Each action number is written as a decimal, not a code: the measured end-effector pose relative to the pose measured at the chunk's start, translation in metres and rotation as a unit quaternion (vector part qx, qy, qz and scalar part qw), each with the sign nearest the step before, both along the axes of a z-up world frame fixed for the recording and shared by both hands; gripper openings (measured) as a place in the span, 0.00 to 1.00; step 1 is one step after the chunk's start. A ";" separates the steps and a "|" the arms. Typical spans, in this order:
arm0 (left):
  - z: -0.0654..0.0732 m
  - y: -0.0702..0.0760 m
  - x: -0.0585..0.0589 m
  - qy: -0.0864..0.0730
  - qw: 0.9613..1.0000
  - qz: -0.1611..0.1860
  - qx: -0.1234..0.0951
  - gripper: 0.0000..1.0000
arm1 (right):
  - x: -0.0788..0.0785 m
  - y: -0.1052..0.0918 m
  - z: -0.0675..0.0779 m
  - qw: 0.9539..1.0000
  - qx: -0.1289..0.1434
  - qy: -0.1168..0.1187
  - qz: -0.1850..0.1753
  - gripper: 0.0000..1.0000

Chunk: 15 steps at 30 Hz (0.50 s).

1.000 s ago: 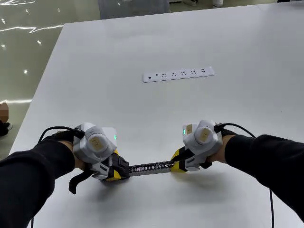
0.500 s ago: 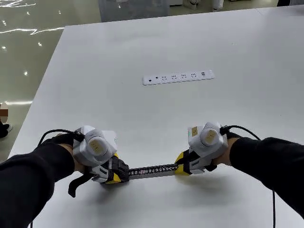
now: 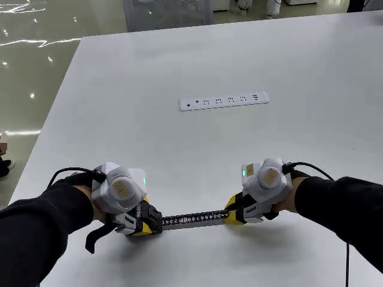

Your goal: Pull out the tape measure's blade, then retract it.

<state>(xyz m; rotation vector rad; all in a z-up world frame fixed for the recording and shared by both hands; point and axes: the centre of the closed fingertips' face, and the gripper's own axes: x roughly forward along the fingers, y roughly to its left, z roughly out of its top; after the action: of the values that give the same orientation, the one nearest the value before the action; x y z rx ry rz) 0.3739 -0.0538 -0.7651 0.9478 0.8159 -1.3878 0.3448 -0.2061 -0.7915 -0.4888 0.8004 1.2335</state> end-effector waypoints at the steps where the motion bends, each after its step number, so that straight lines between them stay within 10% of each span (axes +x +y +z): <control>1: 0.000 0.000 0.000 0.000 1.000 0.000 0.000 0.31 | 0.000 -0.001 0.000 1.000 0.000 0.000 -0.001 0.09; 15: 0.000 0.000 0.001 0.000 1.000 0.000 0.000 0.31 | 0.000 -0.010 0.001 1.000 0.001 0.002 -0.006 0.09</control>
<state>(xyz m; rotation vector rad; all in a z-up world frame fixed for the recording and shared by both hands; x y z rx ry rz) 0.3745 -0.0541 -0.7646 0.9473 0.8157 -1.3879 0.3445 -0.2159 -0.7908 -0.4793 0.8031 1.2244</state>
